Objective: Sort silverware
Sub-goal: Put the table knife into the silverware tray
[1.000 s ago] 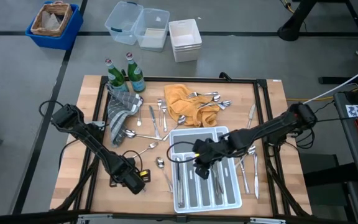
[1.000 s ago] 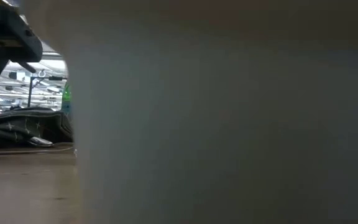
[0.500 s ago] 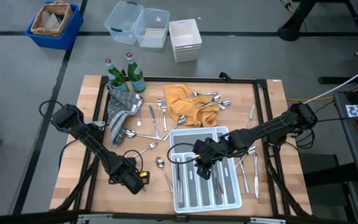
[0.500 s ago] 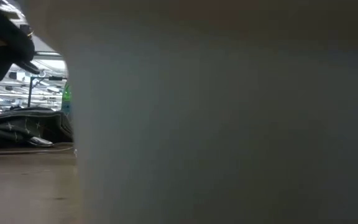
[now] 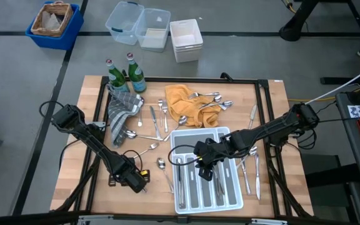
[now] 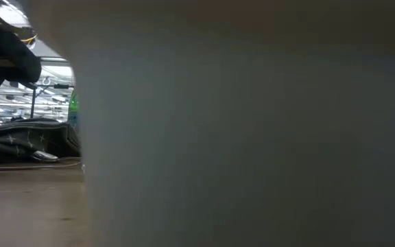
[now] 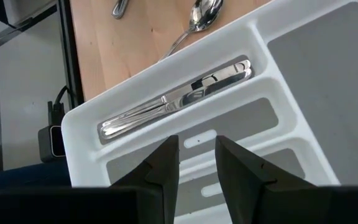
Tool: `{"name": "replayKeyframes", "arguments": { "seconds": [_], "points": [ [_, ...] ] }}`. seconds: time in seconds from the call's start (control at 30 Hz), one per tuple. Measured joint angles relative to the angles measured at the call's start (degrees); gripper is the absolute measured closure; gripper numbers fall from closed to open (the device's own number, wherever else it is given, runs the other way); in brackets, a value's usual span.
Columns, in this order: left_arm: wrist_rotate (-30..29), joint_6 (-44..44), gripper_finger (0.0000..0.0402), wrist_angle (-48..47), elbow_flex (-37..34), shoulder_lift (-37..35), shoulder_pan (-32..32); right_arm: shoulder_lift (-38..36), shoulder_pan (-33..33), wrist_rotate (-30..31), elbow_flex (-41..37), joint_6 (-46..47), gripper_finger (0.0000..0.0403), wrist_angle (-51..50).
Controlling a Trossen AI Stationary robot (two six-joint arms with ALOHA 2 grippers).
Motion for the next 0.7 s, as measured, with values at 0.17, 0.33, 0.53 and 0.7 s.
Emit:
{"name": "replayKeyframes", "arguments": {
  "seconds": [0.17, 0.33, 0.53, 0.7],
  "points": [
    [-0.1, 2.2, 0.0354, -0.3, 0.0, 0.0, 0.0, 0.0, 0.0, 0.0, 0.0, 0.0, 0.0297, 0.0],
    [0.2, 5.1, 0.0354, -0.4, 0.0, 0.0, 0.1, 0.0, 0.0, -0.1, 0.0, 0.0, 0.0297, 0.1],
    [0.9, 6.4, 0.0333, -0.4, 0.0, 0.0, 0.1, 0.0, 0.0, -0.1, 0.0, 0.0, 0.0297, 0.1],
    [1.0, 4.5, 0.0286, -0.4, 0.0, 0.0, 0.1, 0.0, 0.0, -0.1, 0.0, 0.0, 0.0297, 0.1]
  ]
}}
